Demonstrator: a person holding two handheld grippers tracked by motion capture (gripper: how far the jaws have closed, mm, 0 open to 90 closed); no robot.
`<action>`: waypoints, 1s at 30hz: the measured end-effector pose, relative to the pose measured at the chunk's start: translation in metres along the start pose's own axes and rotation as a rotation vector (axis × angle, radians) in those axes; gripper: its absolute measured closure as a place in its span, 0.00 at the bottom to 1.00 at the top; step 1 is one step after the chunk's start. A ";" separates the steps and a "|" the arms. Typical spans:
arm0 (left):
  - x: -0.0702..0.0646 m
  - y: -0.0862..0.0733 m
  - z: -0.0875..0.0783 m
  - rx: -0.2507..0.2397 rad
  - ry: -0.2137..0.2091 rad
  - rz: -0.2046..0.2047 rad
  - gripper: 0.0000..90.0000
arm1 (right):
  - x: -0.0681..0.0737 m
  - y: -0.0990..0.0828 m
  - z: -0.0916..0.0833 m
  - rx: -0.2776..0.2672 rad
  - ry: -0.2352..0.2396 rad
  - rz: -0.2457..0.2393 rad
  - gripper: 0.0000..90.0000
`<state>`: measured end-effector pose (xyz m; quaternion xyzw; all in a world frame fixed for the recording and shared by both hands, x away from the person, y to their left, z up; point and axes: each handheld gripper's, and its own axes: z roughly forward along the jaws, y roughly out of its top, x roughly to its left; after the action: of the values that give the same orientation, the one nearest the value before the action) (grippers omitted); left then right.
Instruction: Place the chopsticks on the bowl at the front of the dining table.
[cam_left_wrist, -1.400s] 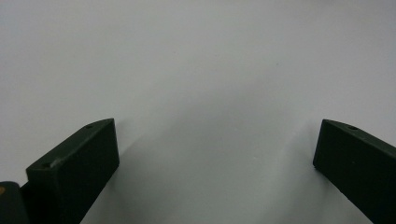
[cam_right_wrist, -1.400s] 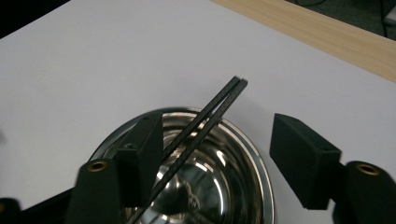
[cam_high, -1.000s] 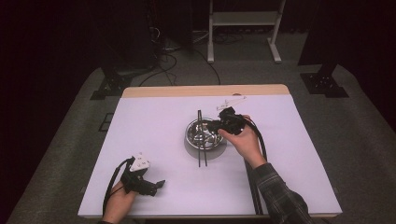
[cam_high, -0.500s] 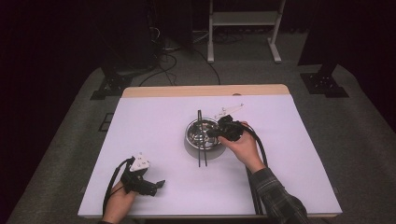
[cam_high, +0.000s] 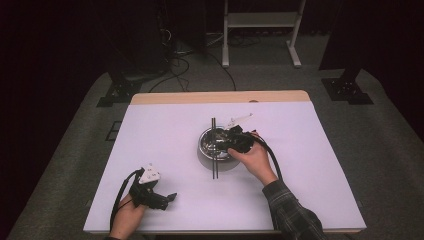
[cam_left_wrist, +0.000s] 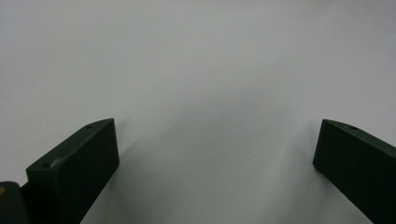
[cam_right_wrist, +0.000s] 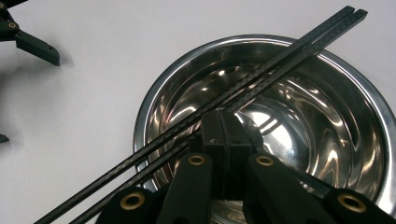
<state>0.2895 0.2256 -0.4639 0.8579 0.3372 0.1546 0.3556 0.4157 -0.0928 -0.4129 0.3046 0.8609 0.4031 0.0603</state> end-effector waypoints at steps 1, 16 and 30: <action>0.000 0.000 0.000 0.000 0.000 0.000 0.00 | 0.000 0.000 0.000 0.000 0.001 0.001 1.00; 0.000 0.000 0.000 0.000 0.000 0.000 0.00 | 0.001 0.005 0.002 -0.005 -0.001 -0.013 1.00; 0.000 0.000 0.000 -0.001 0.000 -0.001 0.00 | 0.001 0.005 -0.002 -0.012 -0.001 -0.009 1.00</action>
<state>0.2895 0.2255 -0.4639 0.8576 0.3374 0.1545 0.3561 0.4166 -0.0907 -0.4074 0.3007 0.8598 0.4077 0.0642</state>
